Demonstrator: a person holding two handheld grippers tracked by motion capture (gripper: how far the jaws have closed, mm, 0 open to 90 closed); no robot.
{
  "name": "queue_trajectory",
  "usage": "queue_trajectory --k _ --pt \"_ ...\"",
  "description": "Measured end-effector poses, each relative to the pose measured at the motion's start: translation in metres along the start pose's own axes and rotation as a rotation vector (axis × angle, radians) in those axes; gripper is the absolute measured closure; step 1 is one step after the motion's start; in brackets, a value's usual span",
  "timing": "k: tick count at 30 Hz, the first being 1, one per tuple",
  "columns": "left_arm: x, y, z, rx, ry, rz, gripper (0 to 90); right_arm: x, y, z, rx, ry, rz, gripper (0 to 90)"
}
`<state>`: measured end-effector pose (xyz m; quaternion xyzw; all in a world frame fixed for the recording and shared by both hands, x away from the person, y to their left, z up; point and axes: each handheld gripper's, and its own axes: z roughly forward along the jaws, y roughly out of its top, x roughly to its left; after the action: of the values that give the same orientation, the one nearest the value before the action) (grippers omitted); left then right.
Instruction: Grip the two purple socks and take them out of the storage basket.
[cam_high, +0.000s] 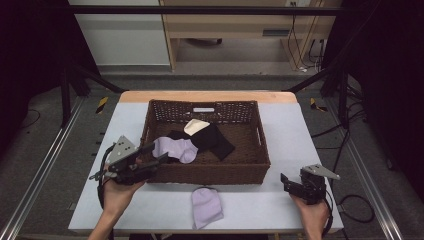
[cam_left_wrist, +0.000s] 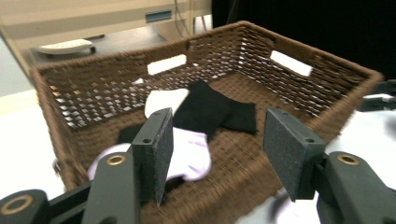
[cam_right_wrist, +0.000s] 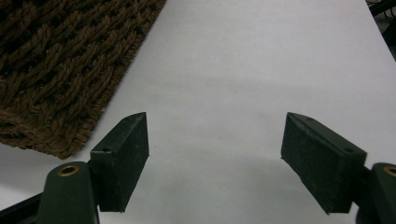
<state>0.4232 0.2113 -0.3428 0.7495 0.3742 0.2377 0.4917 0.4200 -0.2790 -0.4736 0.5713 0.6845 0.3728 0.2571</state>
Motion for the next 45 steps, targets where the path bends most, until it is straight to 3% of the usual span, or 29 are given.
queue_trajectory --k 6,8,10,14,18,20,21,24,25,26,27,33,40,45 --pt "0.016 0.028 0.026 0.013 0.069 -0.007 42.6 0.001 0.001 0.002 0.000 0.003 -0.010 23.5" --pt "0.021 0.036 0.038 0.025 0.116 0.016 42.5 0.001 0.001 0.002 -0.001 0.002 -0.010 23.5" --pt "0.025 0.041 0.051 0.049 0.147 0.018 43.4 0.001 0.002 0.002 -0.002 0.002 -0.009 23.6" --pt "0.032 0.045 0.076 0.093 0.169 0.011 45.2 0.001 0.002 0.003 -0.001 0.005 -0.010 23.5" --pt "0.037 0.044 0.098 0.134 0.188 0.006 47.2 0.001 0.002 0.003 0.000 0.006 -0.009 23.5" --pt "0.042 0.042 0.114 0.178 0.194 0.013 47.9 0.001 0.002 0.002 -0.001 0.009 -0.008 23.5" --pt "0.042 0.042 0.114 0.178 0.194 0.013 48.5 0.001 0.002 0.002 -0.001 0.009 -0.008 23.5" --pt "0.049 0.037 0.127 0.229 0.209 0.007 49.7 0.001 0.002 0.003 -0.004 0.010 -0.014 23.5" --pt "0.054 0.033 0.134 0.269 0.217 -0.001 50.1 0.001 0.002 0.003 -0.003 0.013 -0.010 23.5" --pt "0.054 0.033 0.134 0.269 0.217 -0.001 50.1 0.001 0.002 0.003 -0.003 0.013 -0.010 23.5" --pt "0.057 0.028 0.140 0.309 0.233 -0.003 50.7 0.001 0.002 0.003 -0.001 0.013 -0.010 23.4" --pt "0.058 0.019 0.150 0.386 0.239 -0.008 51.8 0.002 0.002 0.004 0.001 0.012 -0.013 23.4" --pt "0.050 0.011 0.162 0.503 0.229 0.067 51.4 0.002 0.003 0.005 0.008 0.011 -0.011 23.4" --pt "0.049 0.008 0.166 0.553 0.239 0.075 51.4 0.002 0.002 0.005 0.009 0.009 -0.012 23.3"
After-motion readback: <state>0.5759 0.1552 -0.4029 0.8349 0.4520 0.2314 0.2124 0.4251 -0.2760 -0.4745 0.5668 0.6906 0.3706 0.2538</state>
